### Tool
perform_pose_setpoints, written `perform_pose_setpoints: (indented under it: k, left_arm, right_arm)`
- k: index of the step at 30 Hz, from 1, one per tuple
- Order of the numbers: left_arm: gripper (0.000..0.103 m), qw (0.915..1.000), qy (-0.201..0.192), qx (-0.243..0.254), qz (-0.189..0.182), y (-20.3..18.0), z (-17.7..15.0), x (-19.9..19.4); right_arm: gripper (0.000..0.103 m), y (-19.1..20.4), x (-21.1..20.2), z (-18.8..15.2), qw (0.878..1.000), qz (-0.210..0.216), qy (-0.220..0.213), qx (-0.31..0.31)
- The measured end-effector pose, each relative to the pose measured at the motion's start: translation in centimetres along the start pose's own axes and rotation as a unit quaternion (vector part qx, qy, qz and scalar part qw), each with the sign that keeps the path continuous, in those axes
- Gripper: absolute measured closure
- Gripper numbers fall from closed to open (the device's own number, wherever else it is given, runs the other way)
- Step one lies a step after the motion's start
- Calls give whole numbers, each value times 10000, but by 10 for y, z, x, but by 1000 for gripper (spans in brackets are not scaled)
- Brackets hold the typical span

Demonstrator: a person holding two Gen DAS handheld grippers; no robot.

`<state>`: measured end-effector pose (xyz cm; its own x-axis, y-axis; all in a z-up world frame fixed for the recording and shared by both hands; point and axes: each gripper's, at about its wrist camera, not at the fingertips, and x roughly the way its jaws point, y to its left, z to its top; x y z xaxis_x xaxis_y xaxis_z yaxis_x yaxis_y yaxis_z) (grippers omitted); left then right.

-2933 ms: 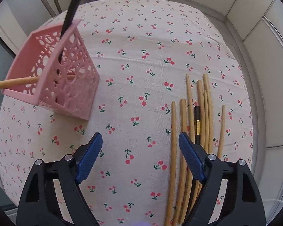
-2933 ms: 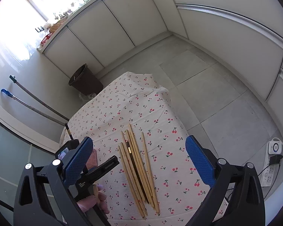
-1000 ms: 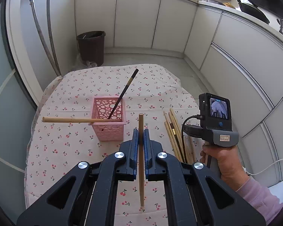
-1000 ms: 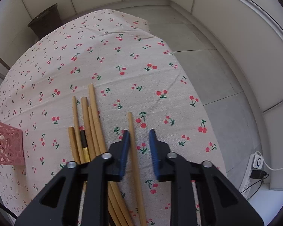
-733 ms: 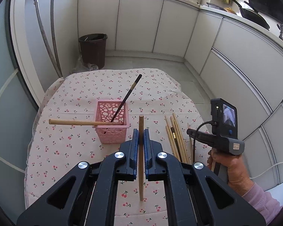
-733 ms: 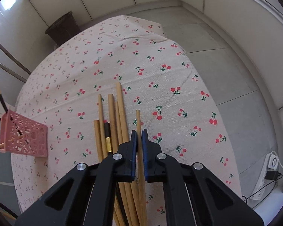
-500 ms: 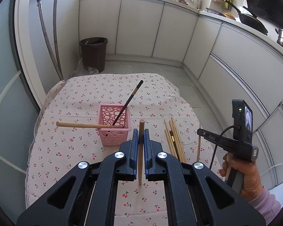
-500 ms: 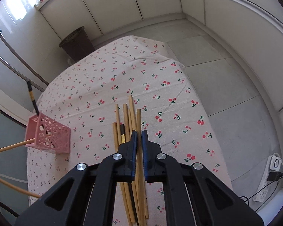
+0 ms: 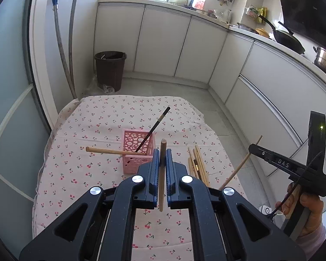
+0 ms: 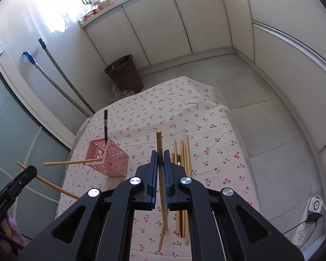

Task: Organize utensils
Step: 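Grasp a wooden chopstick with the right gripper while the left gripper lifts its chopstick, then lower the left chopstick into the pink basket and open the left gripper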

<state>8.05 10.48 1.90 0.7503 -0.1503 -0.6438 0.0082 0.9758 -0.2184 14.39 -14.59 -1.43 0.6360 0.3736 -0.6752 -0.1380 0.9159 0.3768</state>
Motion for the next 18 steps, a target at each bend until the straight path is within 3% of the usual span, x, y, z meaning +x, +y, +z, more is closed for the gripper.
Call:
perform_pose_setpoints:
  k: [9, 14, 16, 18]
  left_arm:
    - [98, 9973, -677, -275, -15, 11, 47, -35]
    - [98, 9965, -786, -281, -94, 14, 66, -46]
    - [96, 9989, -423, -132, -124, 17, 63, -41]
    - [89, 9983, 479, 27, -344, 21, 45, -10]
  right_arm:
    - [97, 38, -34, 49, 9964, 600, -592, 61]
    - [97, 55, -48, 76, 9917, 882, -933, 16]
    - [97, 54, -53, 76, 9899, 962, -1039, 21]
    - [97, 46, -50, 74, 9902, 992, -971, 129]
